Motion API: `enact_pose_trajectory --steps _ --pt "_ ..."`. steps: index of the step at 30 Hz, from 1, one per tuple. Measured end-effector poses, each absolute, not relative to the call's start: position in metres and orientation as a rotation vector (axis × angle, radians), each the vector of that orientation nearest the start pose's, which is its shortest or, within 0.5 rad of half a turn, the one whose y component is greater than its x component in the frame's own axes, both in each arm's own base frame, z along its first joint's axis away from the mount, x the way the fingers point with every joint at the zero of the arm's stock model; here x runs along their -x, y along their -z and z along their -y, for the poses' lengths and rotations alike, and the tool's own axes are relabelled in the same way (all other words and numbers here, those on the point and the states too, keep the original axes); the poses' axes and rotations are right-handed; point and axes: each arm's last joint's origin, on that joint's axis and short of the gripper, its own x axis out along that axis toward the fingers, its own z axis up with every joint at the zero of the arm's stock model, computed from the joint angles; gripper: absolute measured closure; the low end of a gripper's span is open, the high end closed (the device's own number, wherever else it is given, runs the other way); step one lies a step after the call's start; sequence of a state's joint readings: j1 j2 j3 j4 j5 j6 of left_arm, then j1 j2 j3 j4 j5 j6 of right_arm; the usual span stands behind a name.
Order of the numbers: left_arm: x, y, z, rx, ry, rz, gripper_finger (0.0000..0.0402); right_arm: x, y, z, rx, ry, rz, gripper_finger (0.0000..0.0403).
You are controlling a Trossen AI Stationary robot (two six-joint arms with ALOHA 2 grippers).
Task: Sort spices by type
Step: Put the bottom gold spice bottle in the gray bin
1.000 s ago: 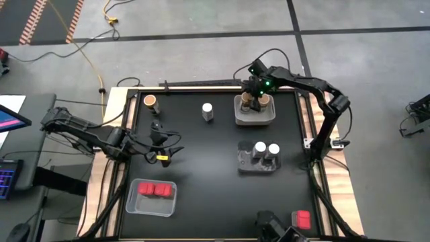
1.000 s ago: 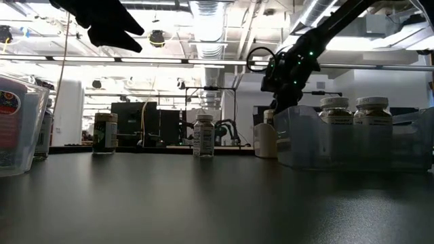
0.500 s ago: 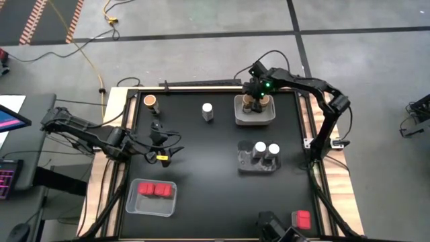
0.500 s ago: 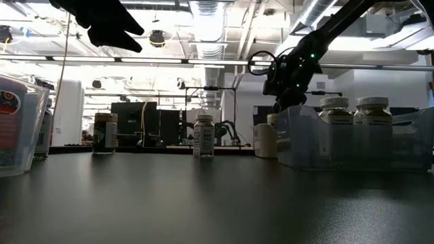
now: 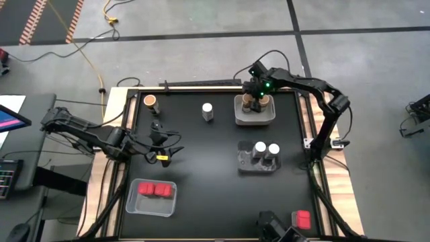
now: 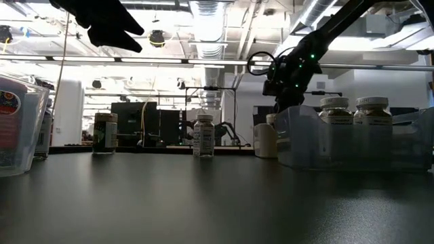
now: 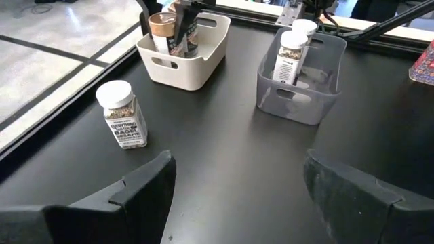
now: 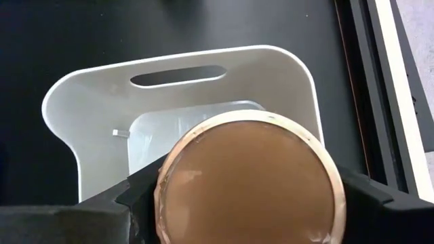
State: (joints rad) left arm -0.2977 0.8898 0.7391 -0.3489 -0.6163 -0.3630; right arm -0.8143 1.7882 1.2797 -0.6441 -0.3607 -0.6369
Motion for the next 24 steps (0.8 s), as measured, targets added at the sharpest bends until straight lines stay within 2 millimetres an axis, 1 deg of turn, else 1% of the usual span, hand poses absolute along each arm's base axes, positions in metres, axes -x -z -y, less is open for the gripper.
enact_pose_trajectory --steps 14,17,24 --pt "-0.1820 -0.2873 0.0384 0.132 -0.387 -0.386 0.0093 -0.2529 -0.2075 0.2537 -0.050 0.065 -1.029 0.0083" --pt "-0.1820 -0.2874 0.0383 0.133 -0.388 -0.386 0.0093 -0.2529 -0.2075 0.2536 -0.046 0.062 -1.030 0.0074" --pt "-0.1820 -0.2874 0.0383 0.133 -0.388 -0.386 0.0093 -0.2529 -0.2077 0.2539 -0.044 0.063 -1.028 0.0039"
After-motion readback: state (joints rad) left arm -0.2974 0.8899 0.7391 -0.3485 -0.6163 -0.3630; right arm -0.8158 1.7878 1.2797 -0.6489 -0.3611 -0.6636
